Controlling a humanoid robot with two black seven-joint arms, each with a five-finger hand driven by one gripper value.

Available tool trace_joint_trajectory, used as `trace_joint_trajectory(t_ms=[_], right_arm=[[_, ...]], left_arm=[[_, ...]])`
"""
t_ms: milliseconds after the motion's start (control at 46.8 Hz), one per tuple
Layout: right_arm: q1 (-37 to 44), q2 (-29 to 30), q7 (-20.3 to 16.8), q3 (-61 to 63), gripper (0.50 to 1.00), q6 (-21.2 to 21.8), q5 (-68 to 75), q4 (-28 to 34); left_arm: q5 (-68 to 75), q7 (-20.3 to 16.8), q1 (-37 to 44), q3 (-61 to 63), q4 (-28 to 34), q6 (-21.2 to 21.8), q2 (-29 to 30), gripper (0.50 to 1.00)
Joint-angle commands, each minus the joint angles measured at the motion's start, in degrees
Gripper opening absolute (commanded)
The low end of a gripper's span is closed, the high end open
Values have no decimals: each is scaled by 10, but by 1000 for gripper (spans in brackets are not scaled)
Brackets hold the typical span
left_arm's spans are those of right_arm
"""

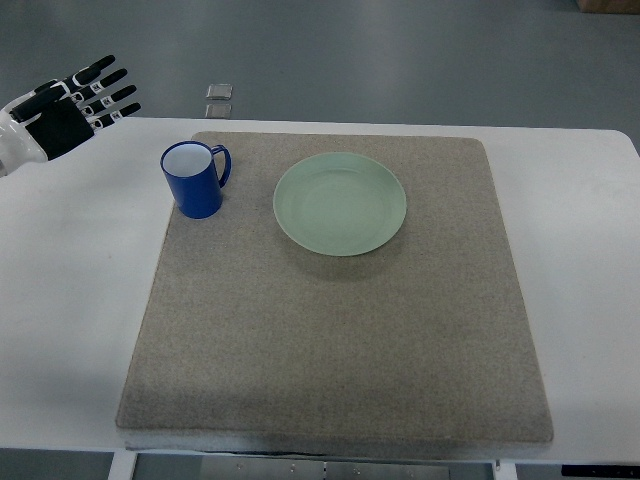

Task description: Place cup left of plate with left hand

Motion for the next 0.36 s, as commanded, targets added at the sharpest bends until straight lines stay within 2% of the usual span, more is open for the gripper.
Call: trace_joint_trajectory(t_ms=[0, 342], right_arm=[[-1, 0, 0, -1, 932, 5, -1, 5], [-2, 0, 4, -2, 932, 8, -2, 8]], left_arm=[[1, 0, 0, 1, 0, 0, 0, 1000], [3, 0, 0, 6, -1, 0, -1, 1000]])
